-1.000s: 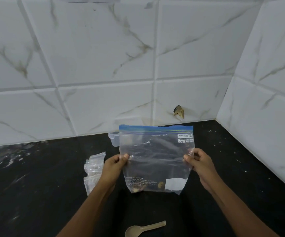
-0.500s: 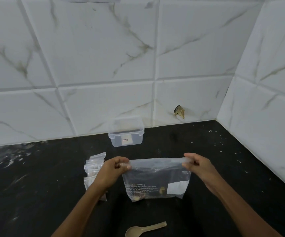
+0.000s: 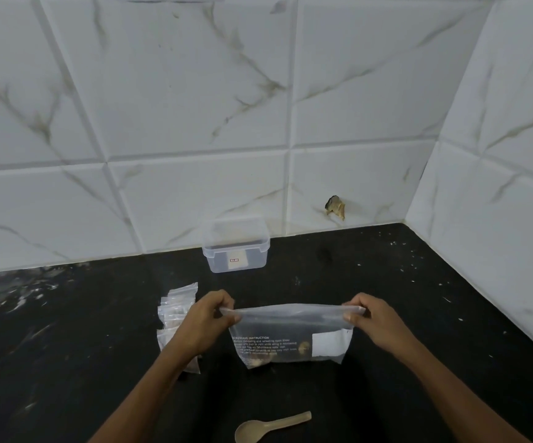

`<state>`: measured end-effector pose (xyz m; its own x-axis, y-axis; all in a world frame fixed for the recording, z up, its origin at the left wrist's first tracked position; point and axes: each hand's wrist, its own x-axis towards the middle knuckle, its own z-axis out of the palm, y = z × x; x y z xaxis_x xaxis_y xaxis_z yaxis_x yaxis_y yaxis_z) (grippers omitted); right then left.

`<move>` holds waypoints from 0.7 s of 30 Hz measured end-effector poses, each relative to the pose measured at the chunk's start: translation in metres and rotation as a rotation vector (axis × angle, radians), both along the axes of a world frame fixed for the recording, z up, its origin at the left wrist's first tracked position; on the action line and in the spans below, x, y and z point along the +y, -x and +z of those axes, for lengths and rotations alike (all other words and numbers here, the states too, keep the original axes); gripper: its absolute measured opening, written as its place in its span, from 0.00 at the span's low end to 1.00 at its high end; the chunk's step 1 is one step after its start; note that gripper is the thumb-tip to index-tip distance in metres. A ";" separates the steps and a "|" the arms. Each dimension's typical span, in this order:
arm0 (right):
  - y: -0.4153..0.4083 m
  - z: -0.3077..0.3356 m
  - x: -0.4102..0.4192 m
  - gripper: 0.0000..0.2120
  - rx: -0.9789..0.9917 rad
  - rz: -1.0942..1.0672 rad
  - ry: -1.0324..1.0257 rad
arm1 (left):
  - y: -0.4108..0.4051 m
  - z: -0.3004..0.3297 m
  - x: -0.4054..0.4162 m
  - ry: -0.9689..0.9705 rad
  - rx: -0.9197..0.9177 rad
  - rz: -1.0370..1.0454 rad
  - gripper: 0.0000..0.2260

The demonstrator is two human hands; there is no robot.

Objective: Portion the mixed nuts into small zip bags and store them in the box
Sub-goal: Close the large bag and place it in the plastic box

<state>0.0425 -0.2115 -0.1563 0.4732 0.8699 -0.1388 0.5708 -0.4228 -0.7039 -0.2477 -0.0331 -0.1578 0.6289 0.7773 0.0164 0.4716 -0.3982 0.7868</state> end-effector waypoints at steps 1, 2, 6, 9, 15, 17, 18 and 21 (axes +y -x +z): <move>0.001 -0.001 0.000 0.02 -0.007 -0.003 0.020 | 0.001 -0.003 -0.001 0.064 -0.053 0.012 0.05; 0.003 -0.003 0.001 0.03 -0.006 -0.016 0.027 | 0.002 -0.006 -0.003 0.113 -0.086 0.018 0.04; 0.006 -0.006 -0.001 0.12 0.142 -0.047 -0.021 | 0.008 -0.025 -0.003 0.311 -0.072 0.000 0.18; 0.005 -0.009 -0.004 0.20 0.233 -0.037 0.002 | 0.010 -0.036 0.000 0.416 -0.049 -0.003 0.19; 0.009 -0.020 0.000 0.11 0.209 -0.146 0.054 | 0.005 -0.039 -0.006 0.315 -0.007 0.084 0.04; 0.009 -0.018 0.000 0.07 0.199 -0.168 0.018 | 0.003 -0.039 -0.007 0.302 -0.023 0.126 0.03; 0.008 -0.017 0.000 0.07 0.192 -0.172 -0.003 | 0.001 -0.037 -0.008 0.297 -0.035 0.154 0.03; 0.001 -0.008 0.000 0.09 0.181 -0.196 -0.067 | -0.010 -0.030 -0.011 0.279 -0.109 0.210 0.04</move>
